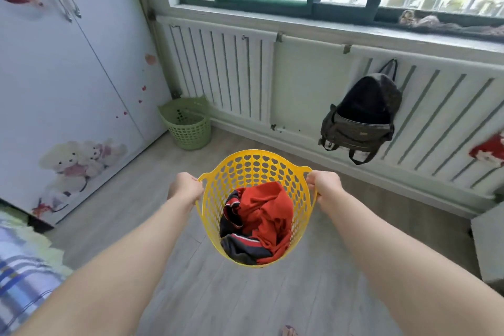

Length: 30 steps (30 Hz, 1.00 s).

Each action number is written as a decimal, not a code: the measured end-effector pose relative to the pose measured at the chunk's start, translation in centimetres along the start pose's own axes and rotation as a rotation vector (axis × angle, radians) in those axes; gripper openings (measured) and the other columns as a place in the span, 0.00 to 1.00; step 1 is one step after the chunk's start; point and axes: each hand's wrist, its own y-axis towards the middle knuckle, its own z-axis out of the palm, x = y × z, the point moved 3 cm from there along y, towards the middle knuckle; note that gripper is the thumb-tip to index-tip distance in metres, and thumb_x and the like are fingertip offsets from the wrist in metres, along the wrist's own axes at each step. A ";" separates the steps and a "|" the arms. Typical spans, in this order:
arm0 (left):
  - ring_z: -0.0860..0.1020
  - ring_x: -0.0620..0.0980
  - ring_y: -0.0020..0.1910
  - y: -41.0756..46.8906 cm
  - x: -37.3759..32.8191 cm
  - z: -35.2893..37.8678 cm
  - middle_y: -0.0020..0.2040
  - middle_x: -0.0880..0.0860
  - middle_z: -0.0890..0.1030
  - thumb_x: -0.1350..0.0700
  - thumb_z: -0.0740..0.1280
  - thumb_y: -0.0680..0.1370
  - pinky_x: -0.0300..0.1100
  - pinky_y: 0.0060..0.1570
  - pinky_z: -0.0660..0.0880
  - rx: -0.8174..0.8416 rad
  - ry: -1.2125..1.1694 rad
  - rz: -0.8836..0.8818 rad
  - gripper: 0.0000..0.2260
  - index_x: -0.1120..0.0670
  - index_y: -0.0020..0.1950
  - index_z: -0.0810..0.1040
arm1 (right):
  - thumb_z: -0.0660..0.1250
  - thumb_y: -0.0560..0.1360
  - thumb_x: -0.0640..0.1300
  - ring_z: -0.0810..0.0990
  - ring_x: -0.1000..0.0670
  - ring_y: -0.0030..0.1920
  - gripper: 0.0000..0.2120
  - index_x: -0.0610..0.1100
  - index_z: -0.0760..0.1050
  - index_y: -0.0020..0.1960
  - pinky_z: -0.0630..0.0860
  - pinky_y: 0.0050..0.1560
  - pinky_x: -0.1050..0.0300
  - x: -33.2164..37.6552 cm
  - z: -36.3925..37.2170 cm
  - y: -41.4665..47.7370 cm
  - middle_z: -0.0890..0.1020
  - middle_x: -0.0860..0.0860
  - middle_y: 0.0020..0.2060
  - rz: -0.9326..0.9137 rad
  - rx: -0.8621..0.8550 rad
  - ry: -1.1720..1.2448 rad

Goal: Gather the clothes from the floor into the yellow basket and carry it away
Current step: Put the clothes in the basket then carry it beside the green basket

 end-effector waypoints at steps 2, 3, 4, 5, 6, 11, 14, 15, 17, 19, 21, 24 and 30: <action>0.81 0.60 0.39 2.4 -1.6 0.6 0.44 0.63 0.85 0.65 0.59 0.70 0.50 0.46 0.80 -0.017 -0.009 -0.042 0.09 0.61 0.40 0.79 | 0.61 0.68 0.33 0.68 0.46 0.38 0.05 0.41 0.73 0.37 0.66 0.41 0.53 2.4 1.6 3.0 0.70 0.44 0.35 0.002 0.041 -0.008; 0.83 0.61 0.42 3.8 -2.5 0.8 0.43 0.62 0.85 0.65 0.58 0.70 0.52 0.48 0.80 -0.030 -0.014 -0.071 0.09 0.60 0.39 0.79 | 0.61 0.68 0.34 0.68 0.46 0.40 0.05 0.42 0.73 0.38 0.67 0.43 0.53 3.6 2.5 4.9 0.71 0.44 0.36 0.000 0.052 -0.025; 0.84 0.61 0.44 4.9 -3.2 0.8 0.42 0.61 0.85 0.64 0.58 0.71 0.53 0.49 0.81 -0.040 -0.015 -0.091 0.09 0.59 0.38 0.78 | 0.61 0.68 0.34 0.68 0.46 0.41 0.05 0.43 0.72 0.36 0.67 0.43 0.53 4.8 3.3 6.0 0.71 0.44 0.36 -0.005 0.062 -0.047; 0.84 0.61 0.44 5.8 -3.9 0.9 0.40 0.60 0.84 0.64 0.59 0.71 0.54 0.49 0.82 -0.045 -0.025 -0.102 0.08 0.58 0.37 0.77 | 0.61 0.68 0.34 0.68 0.46 0.41 0.07 0.43 0.70 0.34 0.66 0.43 0.53 5.8 4.0 7.3 0.70 0.45 0.35 -0.024 0.074 -0.064; 0.84 0.60 0.44 6.8 -4.5 0.9 0.38 0.58 0.84 0.63 0.59 0.71 0.54 0.49 0.82 -0.054 -0.028 -0.111 0.07 0.56 0.37 0.75 | 0.61 0.67 0.34 0.67 0.46 0.41 0.07 0.44 0.70 0.33 0.65 0.43 0.53 6.8 4.6 8.5 0.70 0.45 0.34 -0.036 0.087 -0.089; 0.85 0.57 0.41 13.6 -8.2 0.9 0.33 0.54 0.82 0.59 0.60 0.72 0.54 0.48 0.82 -0.077 -0.027 -0.099 0.07 0.53 0.37 0.75 | 0.63 0.68 0.35 0.70 0.45 0.41 0.09 0.34 0.80 0.45 0.68 0.44 0.52 10.9 8.9 15.3 0.73 0.43 0.36 -0.062 0.088 -0.112; 0.85 0.57 0.40 18.5 -9.9 1.0 0.33 0.54 0.81 0.59 0.60 0.72 0.54 0.47 0.83 -0.068 -0.060 -0.106 0.06 0.53 0.39 0.76 | 0.62 0.67 0.35 0.66 0.46 0.37 0.06 0.45 0.70 0.39 0.64 0.41 0.53 12.7 12.4 18.6 0.69 0.46 0.32 -0.023 0.115 -0.107; 0.84 0.57 0.39 20.1 -10.4 1.0 0.33 0.53 0.81 0.59 0.60 0.72 0.53 0.47 0.83 -0.067 -0.086 -0.107 0.06 0.53 0.40 0.76 | 0.62 0.67 0.35 0.65 0.47 0.35 0.05 0.41 0.75 0.37 0.64 0.41 0.53 13.2 13.6 19.6 0.69 0.46 0.32 -0.015 0.128 -0.105; 0.82 0.56 0.37 24.0 -11.4 1.1 0.34 0.53 0.80 0.60 0.60 0.73 0.52 0.48 0.82 -0.068 -0.137 -0.123 0.06 0.54 0.44 0.77 | 0.64 0.69 0.35 0.67 0.49 0.33 0.04 0.40 0.76 0.36 0.68 0.43 0.53 14.5 16.2 22.1 0.71 0.47 0.31 0.005 0.136 -0.104; 0.80 0.55 0.36 27.7 -12.3 1.1 0.35 0.54 0.79 0.61 0.60 0.74 0.53 0.48 0.82 -0.049 -0.161 -0.144 0.07 0.56 0.45 0.77 | 0.65 0.70 0.37 0.69 0.49 0.32 0.04 0.39 0.78 0.42 0.70 0.43 0.53 15.9 18.7 24.4 0.73 0.47 0.31 0.034 0.122 -0.103; 0.78 0.56 0.36 31.2 -13.2 1.0 0.36 0.56 0.79 0.63 0.59 0.75 0.53 0.48 0.81 -0.008 -0.176 -0.167 0.07 0.56 0.41 0.76 | 0.65 0.70 0.38 0.68 0.49 0.30 0.04 0.38 0.76 0.44 0.68 0.38 0.55 17.2 21.7 26.6 0.72 0.47 0.31 0.074 0.124 -0.112; 0.75 0.55 0.36 36.6 -15.0 0.9 0.37 0.57 0.76 0.68 0.60 0.74 0.48 0.44 0.78 0.035 -0.196 -0.175 0.11 0.56 0.36 0.73 | 0.65 0.71 0.38 0.71 0.48 0.32 0.06 0.37 0.75 0.47 0.69 0.37 0.55 19.4 26.4 30.1 0.74 0.46 0.34 0.097 0.172 -0.122; 0.72 0.48 0.30 44.7 -19.2 0.8 0.34 0.54 0.75 0.71 0.62 0.75 0.35 0.25 0.74 0.108 -0.357 -0.202 0.11 0.59 0.52 0.75 | 0.65 0.72 0.39 0.69 0.50 0.32 0.11 0.38 0.75 0.53 0.67 0.38 0.55 21.2 32.1 35.0 0.72 0.48 0.33 0.204 0.214 -0.094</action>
